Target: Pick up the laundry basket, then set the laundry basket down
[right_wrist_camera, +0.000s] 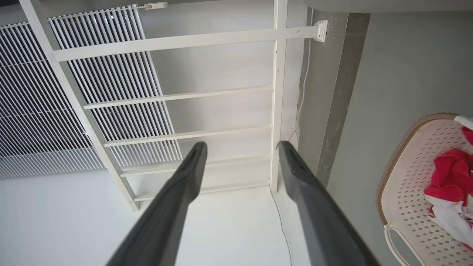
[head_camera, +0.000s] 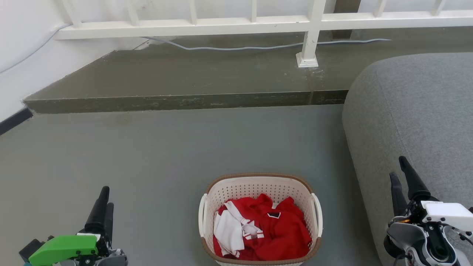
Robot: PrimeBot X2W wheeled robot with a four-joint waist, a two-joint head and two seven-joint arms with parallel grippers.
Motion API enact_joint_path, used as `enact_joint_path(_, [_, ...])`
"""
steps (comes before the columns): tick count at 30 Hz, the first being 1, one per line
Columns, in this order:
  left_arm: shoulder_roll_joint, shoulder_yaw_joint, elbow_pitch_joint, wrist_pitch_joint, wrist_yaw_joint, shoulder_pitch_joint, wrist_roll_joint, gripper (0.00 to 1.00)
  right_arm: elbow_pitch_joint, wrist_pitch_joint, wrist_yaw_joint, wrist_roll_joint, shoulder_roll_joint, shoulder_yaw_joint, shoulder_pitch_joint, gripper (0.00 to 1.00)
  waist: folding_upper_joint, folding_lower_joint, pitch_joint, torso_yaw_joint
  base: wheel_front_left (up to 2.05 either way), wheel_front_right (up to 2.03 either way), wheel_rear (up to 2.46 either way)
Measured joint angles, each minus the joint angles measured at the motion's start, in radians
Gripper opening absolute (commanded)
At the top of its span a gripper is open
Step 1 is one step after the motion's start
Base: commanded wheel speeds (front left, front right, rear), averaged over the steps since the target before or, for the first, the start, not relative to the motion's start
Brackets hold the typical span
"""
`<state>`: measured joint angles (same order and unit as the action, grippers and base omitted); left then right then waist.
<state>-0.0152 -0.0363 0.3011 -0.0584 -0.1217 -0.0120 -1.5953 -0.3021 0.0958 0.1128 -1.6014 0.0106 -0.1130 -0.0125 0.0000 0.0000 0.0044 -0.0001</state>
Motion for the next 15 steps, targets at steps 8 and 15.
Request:
enact_joint_path(8, [-0.008, 0.031, -0.025, 0.027, 0.0, -0.001, 0.07, 1.0, 0.032, -0.019, 0.0, 0.028, 0.009, 0.021, -0.001, 1.0, 0.0, 0.0, 0.001, -0.001, 0.0, 0.0, 0.0])
enact_joint_path(15, [-0.022, 0.06, -0.037, 0.052, 0.0, -0.002, 0.135, 1.0, 0.061, -0.054, 0.0, 0.087, 0.031, 0.05, -0.003, 1.0, 0.0, 0.0, 0.001, -0.005, 0.0, 0.0, 0.0])
